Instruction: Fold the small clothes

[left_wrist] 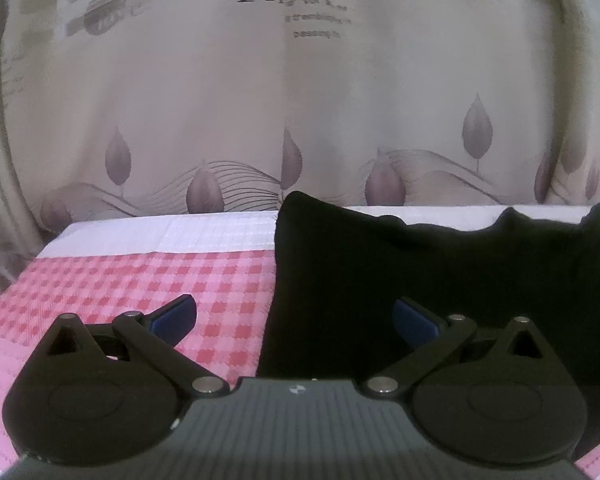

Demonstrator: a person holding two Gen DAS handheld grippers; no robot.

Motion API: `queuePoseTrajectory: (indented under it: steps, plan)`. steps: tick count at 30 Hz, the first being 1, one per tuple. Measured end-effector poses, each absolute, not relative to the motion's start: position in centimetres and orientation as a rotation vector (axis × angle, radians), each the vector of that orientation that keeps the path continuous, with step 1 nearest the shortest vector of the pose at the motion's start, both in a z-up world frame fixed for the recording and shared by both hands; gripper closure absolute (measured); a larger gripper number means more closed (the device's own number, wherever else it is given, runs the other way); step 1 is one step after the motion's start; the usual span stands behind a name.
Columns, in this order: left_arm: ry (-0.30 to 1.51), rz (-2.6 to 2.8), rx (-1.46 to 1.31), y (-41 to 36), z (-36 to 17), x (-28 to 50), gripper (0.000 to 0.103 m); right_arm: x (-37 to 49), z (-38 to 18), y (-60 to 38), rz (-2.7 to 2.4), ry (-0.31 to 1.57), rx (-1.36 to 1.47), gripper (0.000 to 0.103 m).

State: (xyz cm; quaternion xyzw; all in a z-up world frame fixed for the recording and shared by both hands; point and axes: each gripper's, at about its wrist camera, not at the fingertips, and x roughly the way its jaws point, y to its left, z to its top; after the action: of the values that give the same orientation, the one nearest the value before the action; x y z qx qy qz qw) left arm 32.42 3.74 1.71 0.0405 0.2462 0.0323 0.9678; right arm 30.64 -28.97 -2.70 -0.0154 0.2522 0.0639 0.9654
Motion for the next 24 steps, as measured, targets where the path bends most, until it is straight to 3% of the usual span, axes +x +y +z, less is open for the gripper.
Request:
queuePoseTrajectory:
  steps: [19,20,24]
  plan:
    - [0.542,-0.109,0.113,5.6,1.5,36.6,0.002,30.0,-2.8,-30.8,0.227,0.475,0.116,0.0]
    - [0.568,-0.155,0.073,6.6,1.6,37.4,0.003,30.0,-2.8,-30.7,0.224,0.477,0.11,0.0]
    - [0.711,-0.334,-0.068,9.9,0.9,40.4,0.027,30.0,-2.8,-30.6,0.222,0.478,0.105,0.0]
